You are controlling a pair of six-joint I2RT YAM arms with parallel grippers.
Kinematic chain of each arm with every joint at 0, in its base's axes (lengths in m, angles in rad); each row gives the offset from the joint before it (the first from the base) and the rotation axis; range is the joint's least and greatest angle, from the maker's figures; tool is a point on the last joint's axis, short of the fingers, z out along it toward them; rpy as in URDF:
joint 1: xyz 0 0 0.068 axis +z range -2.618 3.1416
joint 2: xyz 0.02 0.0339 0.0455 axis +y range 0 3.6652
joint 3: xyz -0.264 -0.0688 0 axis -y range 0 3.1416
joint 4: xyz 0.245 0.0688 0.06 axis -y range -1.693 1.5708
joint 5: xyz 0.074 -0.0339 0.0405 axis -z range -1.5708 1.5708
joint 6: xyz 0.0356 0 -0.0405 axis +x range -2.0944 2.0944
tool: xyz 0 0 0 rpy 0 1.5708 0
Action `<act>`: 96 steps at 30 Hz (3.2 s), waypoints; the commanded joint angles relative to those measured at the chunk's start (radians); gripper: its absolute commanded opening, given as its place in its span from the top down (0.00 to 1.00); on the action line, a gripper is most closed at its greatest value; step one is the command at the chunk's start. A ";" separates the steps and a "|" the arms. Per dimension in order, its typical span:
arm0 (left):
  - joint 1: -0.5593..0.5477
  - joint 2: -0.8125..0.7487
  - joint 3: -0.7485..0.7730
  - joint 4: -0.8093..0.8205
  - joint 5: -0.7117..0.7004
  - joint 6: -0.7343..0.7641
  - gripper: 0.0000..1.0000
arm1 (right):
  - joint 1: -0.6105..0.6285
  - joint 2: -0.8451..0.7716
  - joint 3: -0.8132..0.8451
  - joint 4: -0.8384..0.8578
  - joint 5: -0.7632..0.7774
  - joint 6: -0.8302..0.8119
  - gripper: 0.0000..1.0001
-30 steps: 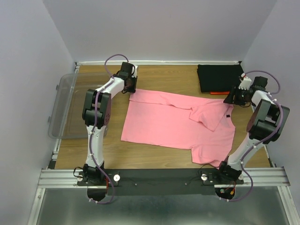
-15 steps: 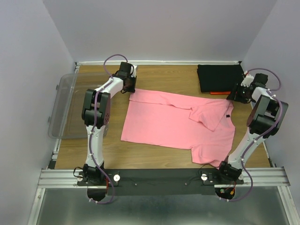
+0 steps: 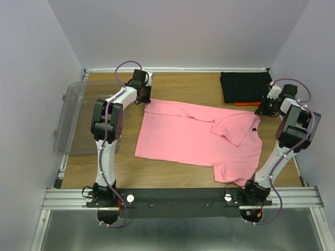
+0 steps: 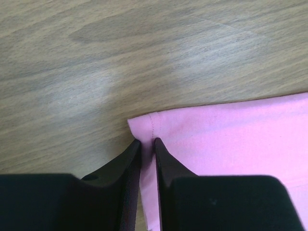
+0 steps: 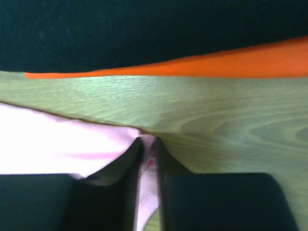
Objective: Fold and stack the t-shirts
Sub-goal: Fold the tshirt
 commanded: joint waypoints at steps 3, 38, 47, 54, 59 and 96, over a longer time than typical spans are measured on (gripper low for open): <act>0.006 -0.005 -0.049 -0.033 0.032 -0.004 0.86 | -0.006 -0.022 -0.043 -0.041 -0.075 -0.030 0.92; 0.129 -0.055 -0.026 0.045 0.079 -0.056 1.00 | 0.057 -0.145 0.146 0.011 -0.107 0.082 0.99; 0.135 0.007 0.088 0.032 0.084 -0.071 1.00 | 0.103 -0.059 0.262 0.042 -0.072 0.125 1.00; 0.138 0.084 0.214 -0.021 0.073 -0.074 1.00 | 0.109 -0.001 0.317 0.075 -0.033 0.162 0.99; 0.141 0.113 0.263 -0.027 0.076 -0.086 1.00 | 0.112 0.027 0.351 0.086 -0.024 0.181 0.99; 0.031 -1.349 -1.193 0.400 0.067 -0.560 0.32 | 0.306 -0.533 -0.451 -0.718 -0.257 -1.419 0.25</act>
